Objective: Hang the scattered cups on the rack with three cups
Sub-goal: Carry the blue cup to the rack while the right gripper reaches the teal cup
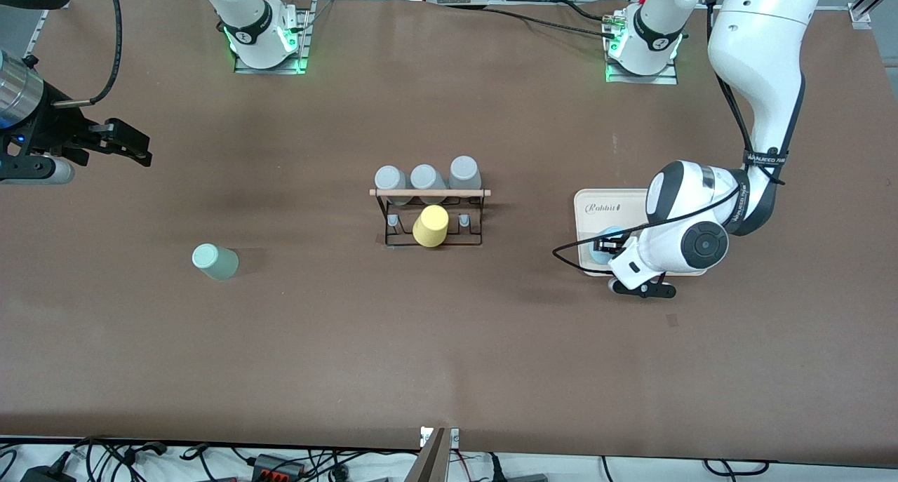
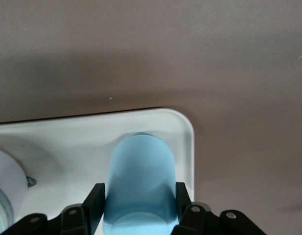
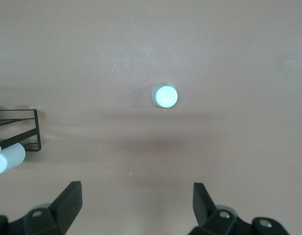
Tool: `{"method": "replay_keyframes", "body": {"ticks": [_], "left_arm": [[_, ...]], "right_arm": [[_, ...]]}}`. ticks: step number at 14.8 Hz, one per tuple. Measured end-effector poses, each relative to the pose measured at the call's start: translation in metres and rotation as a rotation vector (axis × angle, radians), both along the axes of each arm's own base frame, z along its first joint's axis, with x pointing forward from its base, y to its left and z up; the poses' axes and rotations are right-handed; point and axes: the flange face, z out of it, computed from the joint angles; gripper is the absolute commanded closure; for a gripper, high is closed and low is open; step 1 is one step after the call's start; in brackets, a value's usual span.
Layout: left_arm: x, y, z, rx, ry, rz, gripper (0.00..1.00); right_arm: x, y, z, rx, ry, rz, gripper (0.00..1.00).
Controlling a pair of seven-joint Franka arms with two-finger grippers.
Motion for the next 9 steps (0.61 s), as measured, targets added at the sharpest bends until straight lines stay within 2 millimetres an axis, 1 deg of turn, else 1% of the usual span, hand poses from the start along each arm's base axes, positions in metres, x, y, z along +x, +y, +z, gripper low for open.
{"method": "replay_keyframes", "body": {"ticks": [2, 5, 7, 9], "left_arm": [[0.008, -0.011, 0.022, -0.032, -0.038, 0.005, 1.0], [0.022, -0.038, 0.068, -0.069, -0.114, 0.015, 1.0], [0.028, -0.064, 0.1, -0.095, -0.13, 0.09, 1.0], [0.027, -0.098, 0.129, -0.145, -0.125, 0.181, 1.0]], "right_arm": [[0.0, 0.0, 0.0, 0.0, 0.0, 0.0, 0.0], [0.0, 0.0, 0.0, 0.0, 0.0, 0.001, 0.0], [0.002, 0.0, -0.004, 0.0, 0.006, 0.001, 0.0], [0.007, 0.0, -0.015, 0.0, 0.026, 0.001, 0.0]]}}
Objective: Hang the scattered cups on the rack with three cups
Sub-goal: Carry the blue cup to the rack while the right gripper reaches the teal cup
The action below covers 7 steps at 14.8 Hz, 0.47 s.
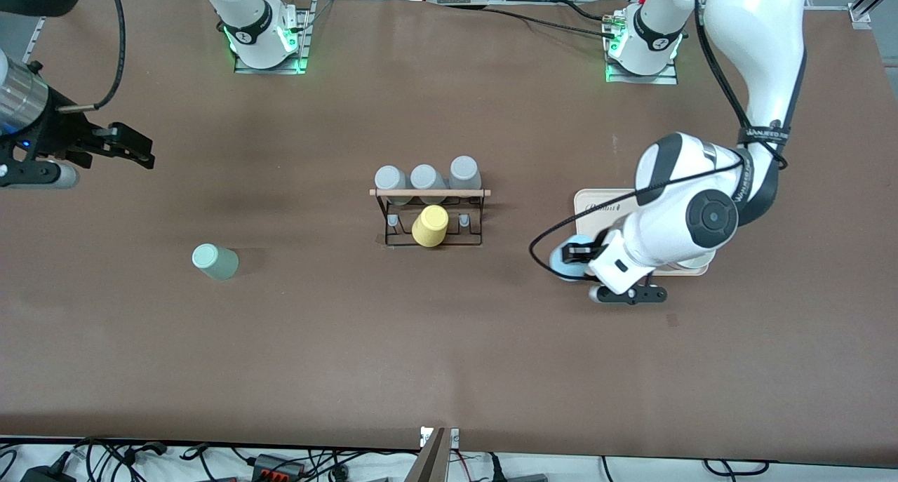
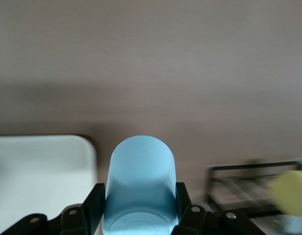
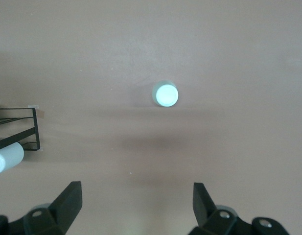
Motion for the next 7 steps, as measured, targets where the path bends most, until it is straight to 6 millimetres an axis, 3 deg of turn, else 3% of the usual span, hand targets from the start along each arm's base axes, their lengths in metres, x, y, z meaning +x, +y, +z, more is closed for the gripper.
{"method": "replay_keyframes", "body": {"ticks": [3, 7], "left_arm": [[-0.012, -0.057, 0.03, -0.079, 0.034, 0.12, 1.0], [-0.042, -0.122, 0.032, -0.086, 0.093, 0.18, 1.0]], "right_arm": [[0.017, 0.001, -0.036, 0.003, 0.03, 0.002, 0.0], [0.04, 0.0, -0.126, 0.01, 0.02, 0.003, 0.0]]}}
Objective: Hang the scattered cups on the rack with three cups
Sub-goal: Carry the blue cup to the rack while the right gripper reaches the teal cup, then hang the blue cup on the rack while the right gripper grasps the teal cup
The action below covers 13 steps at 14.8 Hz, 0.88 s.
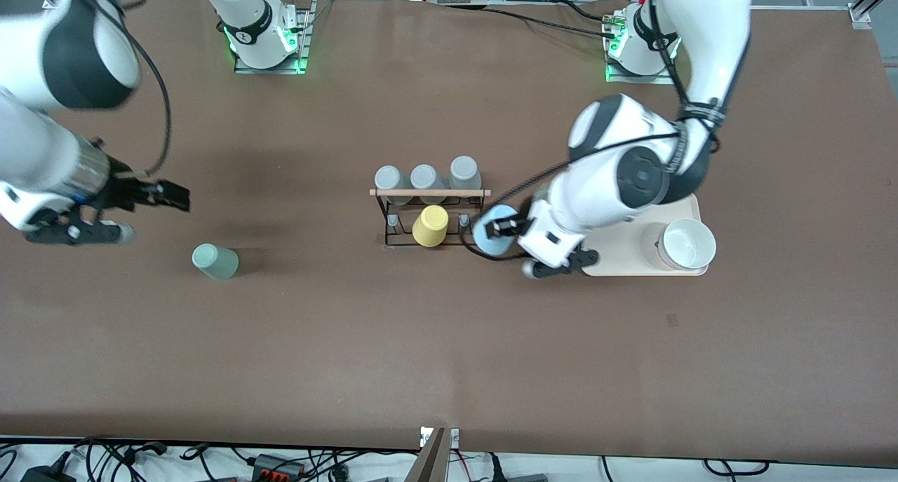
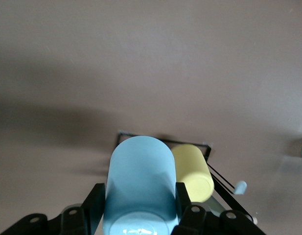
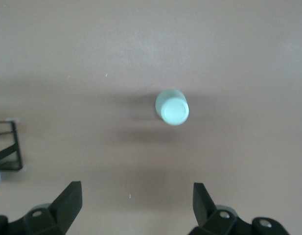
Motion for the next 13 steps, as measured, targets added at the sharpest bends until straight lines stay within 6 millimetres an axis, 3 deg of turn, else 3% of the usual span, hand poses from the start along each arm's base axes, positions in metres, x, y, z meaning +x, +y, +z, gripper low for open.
{"method": "replay_keyframes", "body": {"ticks": [5, 8, 9, 10, 11, 13], "left_arm": [[-0.021, -0.036, -0.017, 0.016, 0.034, -0.023, 1.0], [-0.028, -0.049, -0.039, 0.052, 0.042, -0.056, 0.96], [-0.031, -0.053, -0.046, 0.072, 0.039, -0.071, 0.81], [-0.032, -0.056, -0.052, 0.095, 0.026, -0.088, 0.49], [-0.034, -0.06, -0.058, 0.116, 0.01, -0.103, 0.0], [-0.035, -0.064, -0.067, 0.136, -0.007, -0.118, 0.0]], "right_arm": [[0.002, -0.013, -0.12, -0.042, -0.031, 0.026, 0.0], [-0.004, -0.03, -0.176, -0.033, -0.041, 0.011, 0.0], [-0.005, -0.034, -0.189, -0.031, -0.04, 0.011, 0.0], [-0.004, -0.037, -0.198, -0.03, -0.042, 0.015, 0.0], [-0.003, -0.04, -0.205, -0.028, -0.047, 0.02, 0.0], [-0.001, -0.047, -0.216, -0.023, -0.06, 0.039, 0.0]]}}
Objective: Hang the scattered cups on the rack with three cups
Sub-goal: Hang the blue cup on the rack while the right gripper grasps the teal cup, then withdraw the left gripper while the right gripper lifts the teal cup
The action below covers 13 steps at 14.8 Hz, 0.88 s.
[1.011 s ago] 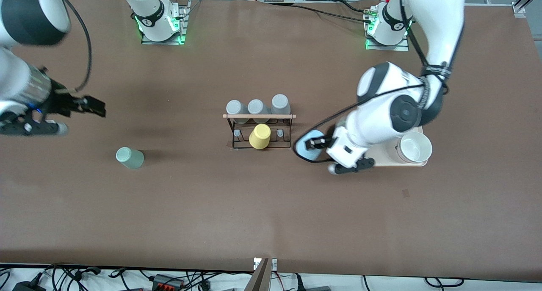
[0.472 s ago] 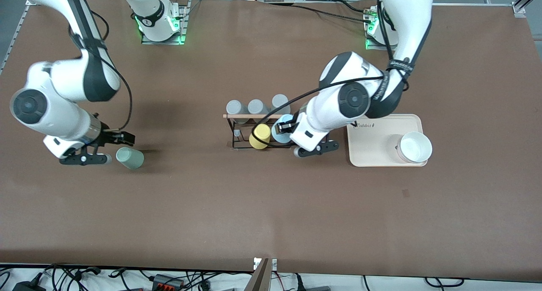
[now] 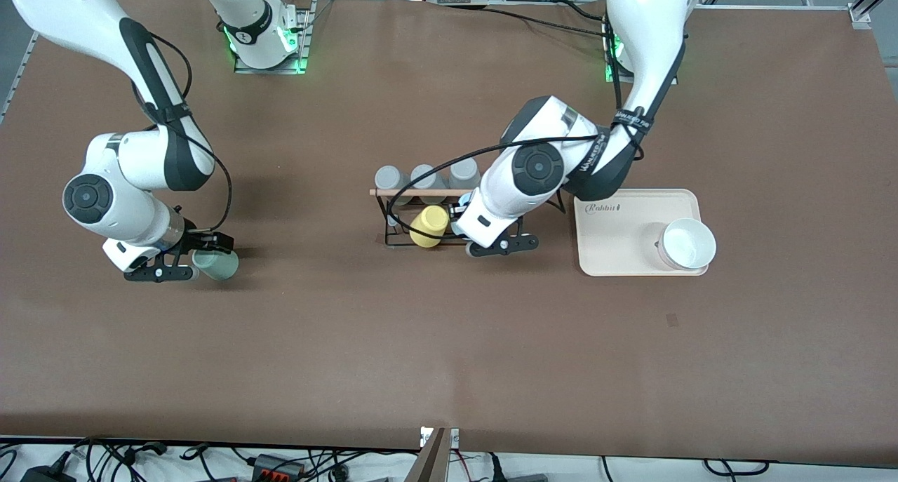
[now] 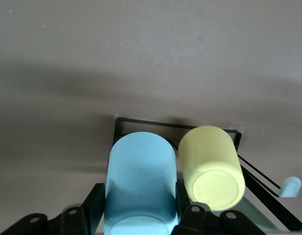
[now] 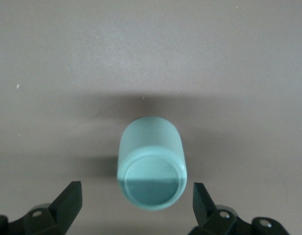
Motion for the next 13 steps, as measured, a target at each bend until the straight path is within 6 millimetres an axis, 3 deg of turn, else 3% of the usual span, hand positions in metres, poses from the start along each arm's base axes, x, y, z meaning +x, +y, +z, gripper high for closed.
{"method": "replay_keyframes", "body": {"ticks": [2, 4, 7, 10, 13], "left_arm": [[0.01, 0.006, 0.012, -0.005, -0.032, 0.012, 0.0], [0.034, 0.031, 0.05, 0.005, -0.117, 0.039, 0.0], [0.061, 0.109, 0.127, 0.109, -0.227, 0.08, 0.0], [0.065, 0.181, 0.181, 0.159, -0.235, 0.079, 0.0], [0.057, 0.227, 0.2, 0.184, -0.198, 0.045, 0.0]], "right_arm": [[0.001, -0.007, -0.009, 0.003, -0.005, 0.005, 0.0], [0.001, -0.008, -0.014, 0.005, -0.006, 0.007, 0.05], [0.001, -0.008, -0.014, 0.005, -0.008, 0.014, 0.48], [0.002, -0.005, -0.012, 0.007, -0.011, 0.027, 0.68], [0.005, 0.006, -0.001, 0.008, -0.027, 0.044, 0.73]]}}
